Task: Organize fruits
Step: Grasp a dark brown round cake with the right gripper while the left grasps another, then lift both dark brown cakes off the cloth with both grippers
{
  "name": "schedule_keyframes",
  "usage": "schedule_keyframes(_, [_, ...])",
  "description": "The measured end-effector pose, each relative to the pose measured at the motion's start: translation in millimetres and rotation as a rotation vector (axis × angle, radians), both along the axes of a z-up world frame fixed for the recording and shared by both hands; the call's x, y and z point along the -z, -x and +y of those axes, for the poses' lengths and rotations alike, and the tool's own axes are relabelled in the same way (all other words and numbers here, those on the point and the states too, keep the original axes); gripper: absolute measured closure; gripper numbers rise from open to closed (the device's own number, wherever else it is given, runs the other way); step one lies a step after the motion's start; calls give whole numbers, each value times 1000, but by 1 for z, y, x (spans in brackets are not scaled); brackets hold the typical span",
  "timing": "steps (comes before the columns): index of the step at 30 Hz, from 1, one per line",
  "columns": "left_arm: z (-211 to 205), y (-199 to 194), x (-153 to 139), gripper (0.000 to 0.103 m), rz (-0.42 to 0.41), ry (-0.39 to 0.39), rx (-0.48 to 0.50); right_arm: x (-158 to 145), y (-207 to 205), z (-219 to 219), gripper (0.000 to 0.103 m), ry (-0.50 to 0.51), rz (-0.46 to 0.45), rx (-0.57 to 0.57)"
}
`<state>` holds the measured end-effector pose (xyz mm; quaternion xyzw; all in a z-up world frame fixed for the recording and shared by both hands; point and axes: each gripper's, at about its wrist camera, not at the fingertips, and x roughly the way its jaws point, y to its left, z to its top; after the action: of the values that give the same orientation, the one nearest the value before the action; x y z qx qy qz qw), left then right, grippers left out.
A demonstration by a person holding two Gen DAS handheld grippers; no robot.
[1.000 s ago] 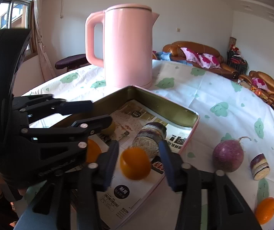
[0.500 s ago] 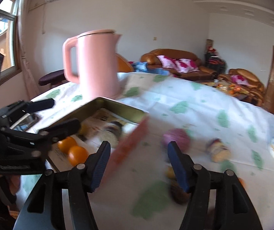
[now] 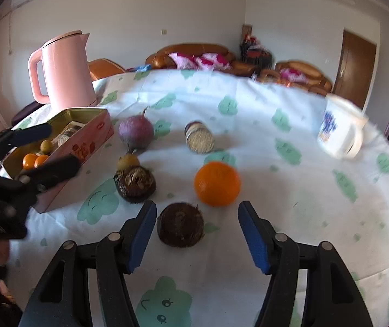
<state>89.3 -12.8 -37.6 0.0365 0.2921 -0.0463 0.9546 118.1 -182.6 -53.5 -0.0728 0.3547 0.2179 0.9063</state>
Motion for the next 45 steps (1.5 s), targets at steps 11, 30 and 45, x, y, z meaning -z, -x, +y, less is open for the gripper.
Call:
schedule_keyframes(11, [-8,-17,12,5,55,4,15,17,-9,6,46,-17,130,-52])
schedule_keyframes(30, [-23,-40,25,45,172,43,59,-7,-18,-15,61,-9,-5,87])
schedule_keyframes(45, [-37,-53,39,58,283,66,113,-1,-23,-13,61,-12,-7,73])
